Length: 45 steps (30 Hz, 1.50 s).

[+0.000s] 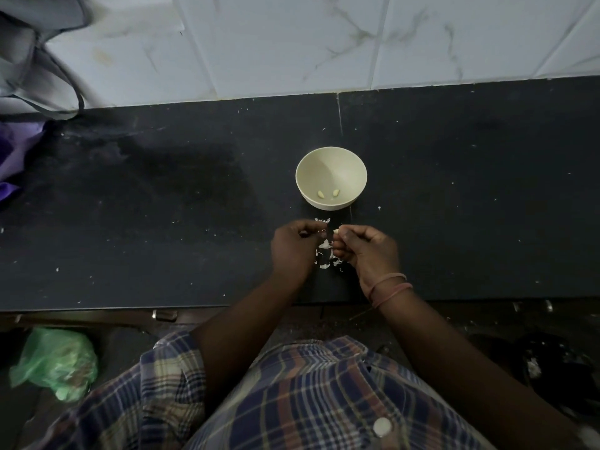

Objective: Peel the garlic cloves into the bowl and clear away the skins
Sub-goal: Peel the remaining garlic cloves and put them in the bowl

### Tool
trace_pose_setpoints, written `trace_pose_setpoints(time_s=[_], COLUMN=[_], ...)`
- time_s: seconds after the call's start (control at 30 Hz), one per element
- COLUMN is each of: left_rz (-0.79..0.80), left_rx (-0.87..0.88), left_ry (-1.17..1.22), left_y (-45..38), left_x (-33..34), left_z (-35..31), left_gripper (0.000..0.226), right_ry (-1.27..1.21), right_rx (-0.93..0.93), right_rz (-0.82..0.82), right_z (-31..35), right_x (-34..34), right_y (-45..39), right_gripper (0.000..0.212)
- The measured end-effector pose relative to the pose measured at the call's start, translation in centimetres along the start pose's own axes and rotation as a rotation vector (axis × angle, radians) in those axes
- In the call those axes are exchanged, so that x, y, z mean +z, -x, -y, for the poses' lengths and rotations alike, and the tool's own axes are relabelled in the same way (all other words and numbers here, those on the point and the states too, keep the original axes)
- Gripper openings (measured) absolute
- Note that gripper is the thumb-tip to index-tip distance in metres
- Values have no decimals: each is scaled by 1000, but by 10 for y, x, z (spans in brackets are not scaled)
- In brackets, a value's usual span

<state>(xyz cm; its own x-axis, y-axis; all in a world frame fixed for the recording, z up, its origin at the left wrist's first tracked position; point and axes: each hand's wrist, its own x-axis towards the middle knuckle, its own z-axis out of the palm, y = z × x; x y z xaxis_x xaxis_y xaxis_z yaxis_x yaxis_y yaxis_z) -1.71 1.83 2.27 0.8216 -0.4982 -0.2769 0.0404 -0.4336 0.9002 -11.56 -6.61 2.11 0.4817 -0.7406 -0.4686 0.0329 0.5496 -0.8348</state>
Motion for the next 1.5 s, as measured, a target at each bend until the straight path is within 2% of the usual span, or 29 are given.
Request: trace_pose_setpoints(time_s=[0.2, 0.47, 0.73, 0.97, 1.2, 1.5], left_rz=[104, 102, 116, 93, 124, 94], left_rx=[-86, -68, -66, -41, -23, 7], left_ry=[200, 115, 139, 8, -55, -13], left_y=[9, 10, 10, 6, 3, 3], left_x=[4, 3, 4, 6, 11, 13], left_z=[-6, -6, -7, -10, -7, -9], left_gripper=[9, 10, 11, 13, 16, 14], right_ry=[39, 215, 242, 364, 324, 126], right_rx=[-54, -146, -218, -325, -268, -131], right_rz=[-29, -19, -5, -40, -48, -19], right_z=[0, -3, -1, -8, -4, 3], right_x=[2, 2, 4, 3, 3, 4], right_y=[0, 0, 3, -1, -2, -8], right_gripper=[7, 12, 10, 13, 10, 11])
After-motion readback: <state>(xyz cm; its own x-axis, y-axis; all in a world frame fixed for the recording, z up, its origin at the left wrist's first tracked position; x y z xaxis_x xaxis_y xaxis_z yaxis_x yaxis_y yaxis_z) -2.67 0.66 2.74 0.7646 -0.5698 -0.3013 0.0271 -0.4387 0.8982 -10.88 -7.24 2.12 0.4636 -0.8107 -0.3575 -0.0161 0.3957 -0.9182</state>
